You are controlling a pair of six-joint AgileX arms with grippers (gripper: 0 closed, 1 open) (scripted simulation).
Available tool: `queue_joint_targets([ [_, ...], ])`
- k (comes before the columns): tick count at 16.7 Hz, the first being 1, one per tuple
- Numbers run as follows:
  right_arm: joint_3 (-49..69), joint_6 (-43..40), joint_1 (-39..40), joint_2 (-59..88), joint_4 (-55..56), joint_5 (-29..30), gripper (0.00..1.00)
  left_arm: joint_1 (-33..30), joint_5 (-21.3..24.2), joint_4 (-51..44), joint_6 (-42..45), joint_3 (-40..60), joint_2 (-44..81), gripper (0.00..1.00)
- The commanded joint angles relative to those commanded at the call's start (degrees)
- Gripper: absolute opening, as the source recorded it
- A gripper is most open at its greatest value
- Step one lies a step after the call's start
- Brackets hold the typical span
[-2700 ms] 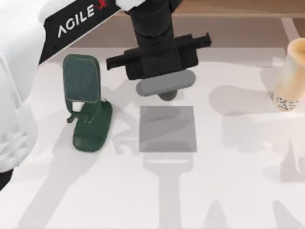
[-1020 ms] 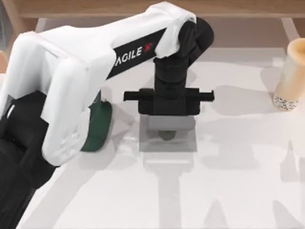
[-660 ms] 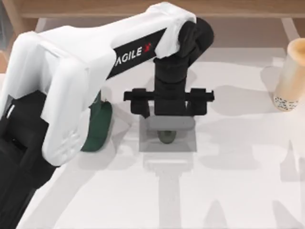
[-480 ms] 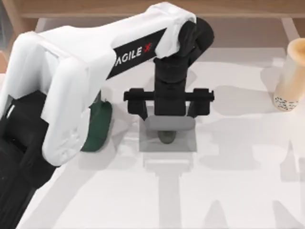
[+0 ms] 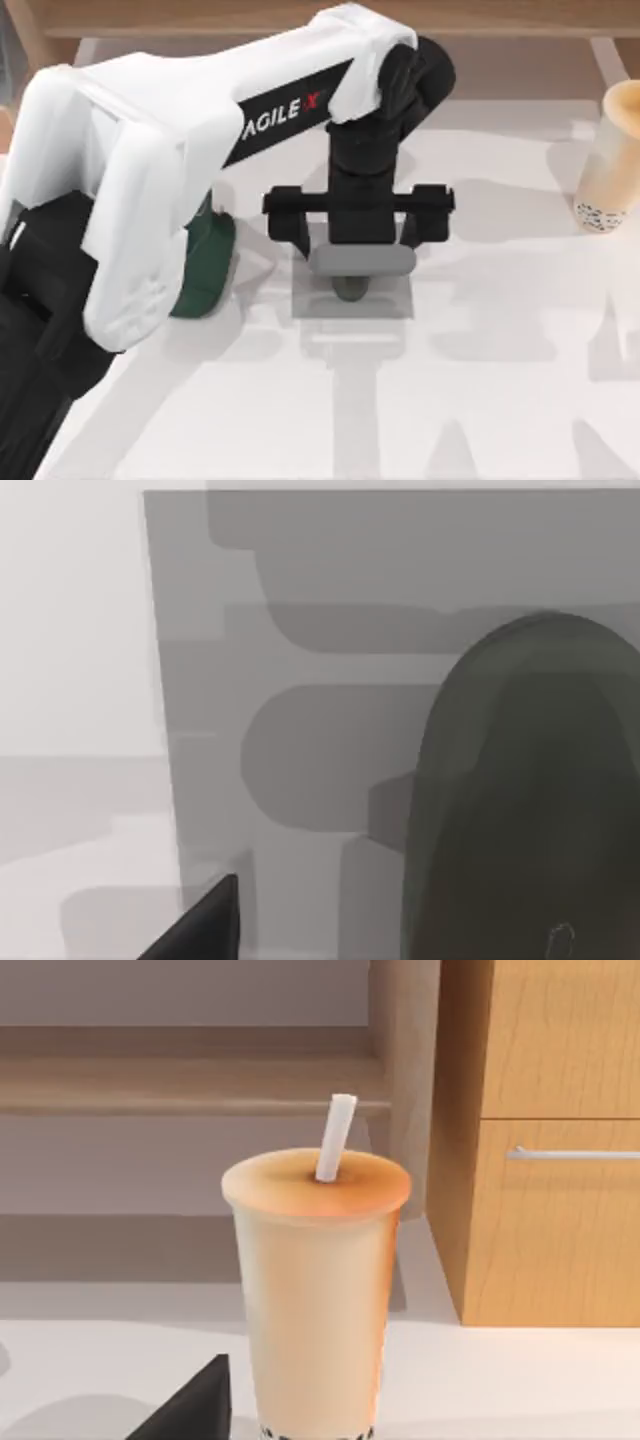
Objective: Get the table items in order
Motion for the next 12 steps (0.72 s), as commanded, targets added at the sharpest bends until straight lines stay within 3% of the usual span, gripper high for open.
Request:
queue_joint_targets([
  [6,0.00,0.00,0.00,0.00,0.00,0.00,1.00,-4.02,0.56,3.40,-15.89,-12.50,-14.12,1.00],
  [12,0.00,0.00,0.00,0.00,0.00,0.00,1.00,-1.32,1.19,7.25,-47.42,-32.09,-34.11,1.00],
])
